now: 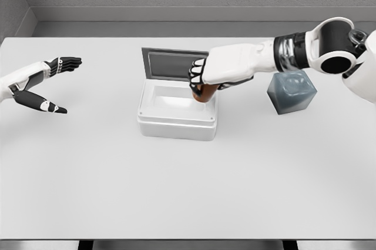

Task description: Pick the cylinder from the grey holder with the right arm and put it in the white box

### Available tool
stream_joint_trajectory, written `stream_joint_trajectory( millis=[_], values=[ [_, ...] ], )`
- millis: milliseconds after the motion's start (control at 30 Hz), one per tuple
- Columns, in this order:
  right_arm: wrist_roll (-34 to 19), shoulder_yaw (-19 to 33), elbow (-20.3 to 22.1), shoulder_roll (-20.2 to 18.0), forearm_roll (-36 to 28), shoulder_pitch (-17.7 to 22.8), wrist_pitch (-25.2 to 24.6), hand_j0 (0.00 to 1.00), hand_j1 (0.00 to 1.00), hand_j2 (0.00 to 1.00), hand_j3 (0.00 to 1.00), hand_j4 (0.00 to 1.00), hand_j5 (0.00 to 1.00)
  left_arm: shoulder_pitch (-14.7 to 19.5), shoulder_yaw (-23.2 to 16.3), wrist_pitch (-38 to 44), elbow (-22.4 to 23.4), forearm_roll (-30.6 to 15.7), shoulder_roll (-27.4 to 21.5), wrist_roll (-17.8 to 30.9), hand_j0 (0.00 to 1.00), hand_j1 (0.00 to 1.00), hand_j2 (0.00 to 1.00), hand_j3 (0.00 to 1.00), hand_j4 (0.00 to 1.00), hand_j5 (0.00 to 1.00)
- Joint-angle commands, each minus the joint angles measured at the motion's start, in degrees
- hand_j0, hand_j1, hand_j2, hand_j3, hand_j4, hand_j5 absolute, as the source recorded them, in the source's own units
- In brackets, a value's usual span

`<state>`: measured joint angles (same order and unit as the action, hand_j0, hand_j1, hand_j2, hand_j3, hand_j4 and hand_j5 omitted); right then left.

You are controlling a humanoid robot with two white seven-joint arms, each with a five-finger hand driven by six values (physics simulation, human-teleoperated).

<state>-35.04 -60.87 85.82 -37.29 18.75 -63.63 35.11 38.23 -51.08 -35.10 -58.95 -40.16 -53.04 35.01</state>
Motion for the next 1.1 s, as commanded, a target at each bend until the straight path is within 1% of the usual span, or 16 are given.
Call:
stream_joint_trajectory(
  millis=[0,67,567,667,833,1067],
  values=[
    [0.04,-0.22,-0.21,0.11,-0.29,0.00,-0.11,0.20,0.20,0.20,0.20,0.20,0.20,0.09,0.10,0.10,-0.03,-0.44,-0.05,-0.01,1.00,1.00,1.00,1.00,1.00,1.00],
    [0.04,-0.22,-0.74,-0.06,-0.29,-0.09,-0.11,0.20,0.20,0.20,0.20,0.20,0.20,0.00,0.10,0.10,-0.03,-0.44,-0.05,-0.01,1.00,1.00,1.00,1.00,1.00,1.00],
    [0.04,-0.31,-0.65,0.03,-0.29,-0.35,-0.11,0.22,0.22,0.22,0.22,0.22,0.22,0.09,0.10,0.10,-0.03,-0.44,-0.05,-0.01,1.00,1.00,1.00,1.00,1.00,1.00],
    [0.04,-1.27,-0.74,0.11,-0.29,-0.44,-0.11,0.22,0.22,0.22,0.22,0.22,0.22,0.09,0.10,0.10,-0.03,-0.53,-0.05,-0.01,1.00,1.00,1.00,1.00,1.00,1.00],
    [0.04,-1.45,-1.53,0.11,-0.29,-0.44,-0.11,0.23,0.23,0.23,0.23,0.23,0.23,0.09,0.19,0.10,-0.03,-0.53,-0.05,-0.01,1.00,1.00,1.00,1.00,1.00,1.00],
    [0.04,-2.07,-1.62,0.29,-0.29,-0.44,-0.11,0.23,0.23,0.23,0.23,0.23,0.23,0.09,0.19,0.10,-0.03,-0.53,-0.13,-0.01,1.00,1.00,1.00,1.00,1.00,1.00]
  ],
)
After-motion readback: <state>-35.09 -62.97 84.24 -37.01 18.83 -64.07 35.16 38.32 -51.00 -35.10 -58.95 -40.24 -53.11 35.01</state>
